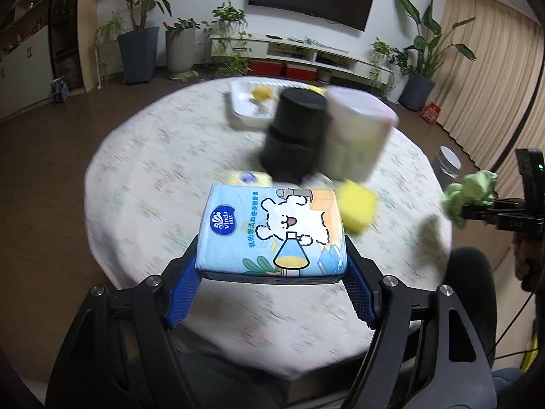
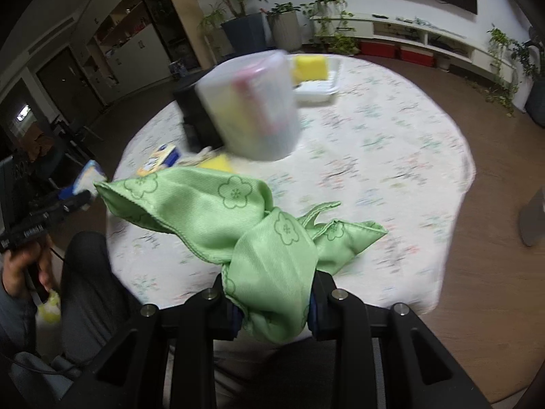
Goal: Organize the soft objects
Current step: 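Carry the cloth and tissue pack to the white tray and open both tools, then move both tools back toward the remaining items beside the canister, then grasp the yellow tissue pack with the left tool while the right grasps the yellow square sponge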
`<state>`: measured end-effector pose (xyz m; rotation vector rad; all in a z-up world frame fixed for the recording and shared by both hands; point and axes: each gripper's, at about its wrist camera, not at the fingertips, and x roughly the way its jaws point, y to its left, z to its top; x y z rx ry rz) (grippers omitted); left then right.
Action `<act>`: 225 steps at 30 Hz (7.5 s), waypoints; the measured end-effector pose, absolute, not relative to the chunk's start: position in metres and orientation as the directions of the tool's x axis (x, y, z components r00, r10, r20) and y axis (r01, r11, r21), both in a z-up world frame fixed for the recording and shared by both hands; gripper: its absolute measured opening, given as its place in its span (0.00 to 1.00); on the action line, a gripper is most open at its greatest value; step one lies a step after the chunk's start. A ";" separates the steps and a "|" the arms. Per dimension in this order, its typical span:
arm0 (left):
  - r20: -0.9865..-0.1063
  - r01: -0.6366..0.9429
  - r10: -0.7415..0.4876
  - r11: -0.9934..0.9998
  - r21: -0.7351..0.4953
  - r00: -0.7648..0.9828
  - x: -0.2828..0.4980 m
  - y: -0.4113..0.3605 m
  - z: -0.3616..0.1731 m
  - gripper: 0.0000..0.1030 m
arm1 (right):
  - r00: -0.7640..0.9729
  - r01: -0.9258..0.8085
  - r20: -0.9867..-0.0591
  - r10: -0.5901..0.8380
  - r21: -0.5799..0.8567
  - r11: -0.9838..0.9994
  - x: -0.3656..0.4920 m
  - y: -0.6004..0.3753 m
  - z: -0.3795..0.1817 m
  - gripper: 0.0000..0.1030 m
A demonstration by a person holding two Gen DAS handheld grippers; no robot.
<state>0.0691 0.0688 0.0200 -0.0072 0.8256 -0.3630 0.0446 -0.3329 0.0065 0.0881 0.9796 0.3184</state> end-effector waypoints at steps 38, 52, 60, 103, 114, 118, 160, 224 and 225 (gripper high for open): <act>-0.763 0.566 -0.334 0.823 0.050 0.553 0.404 -0.036 0.024 0.71 | 0.498 -0.562 -0.843 0.203 -0.135 0.816 0.392 -0.248 0.045 0.31; -0.785 0.636 -0.348 0.768 0.075 0.513 0.417 -0.056 -0.020 0.71 | 0.459 -0.683 -0.862 0.214 -0.188 0.706 0.415 -0.200 0.009 0.32; -0.802 0.647 -0.326 0.756 0.096 0.500 0.416 -0.061 -0.033 0.72 | 0.427 -0.720 -0.885 0.187 -0.207 0.663 0.420 -0.193 -0.009 0.35; -0.710 0.524 -0.352 0.851 0.028 0.610 0.393 -0.015 0.012 1.00 | 0.618 -0.514 -0.716 0.324 -0.055 0.856 0.374 -0.305 0.060 1.00; -0.653 0.469 -0.372 0.883 -0.029 0.660 0.324 0.022 0.046 1.00 | 0.693 -0.424 -0.622 0.364 0.056 0.904 0.280 -0.347 0.076 1.00; -0.653 0.436 -0.355 0.899 -0.041 0.669 0.283 0.037 0.047 1.00 | 0.701 -0.390 -0.608 0.373 0.111 0.914 0.229 -0.350 0.066 1.00; -0.794 0.266 -0.178 0.964 -0.022 0.581 0.163 0.031 -0.032 1.00 | 0.582 -0.353 -0.751 0.310 0.110 0.929 0.113 -0.189 -0.049 1.00; -0.844 0.313 -0.233 0.946 -0.082 0.483 0.125 0.031 -0.029 0.48 | 0.579 -0.299 -0.784 0.222 0.049 0.953 0.087 -0.212 -0.019 0.62; -0.845 0.318 -0.236 0.944 -0.083 0.480 0.124 0.031 -0.028 0.48 | 0.573 -0.297 -0.788 0.224 0.055 0.953 0.086 -0.217 -0.018 0.62</act>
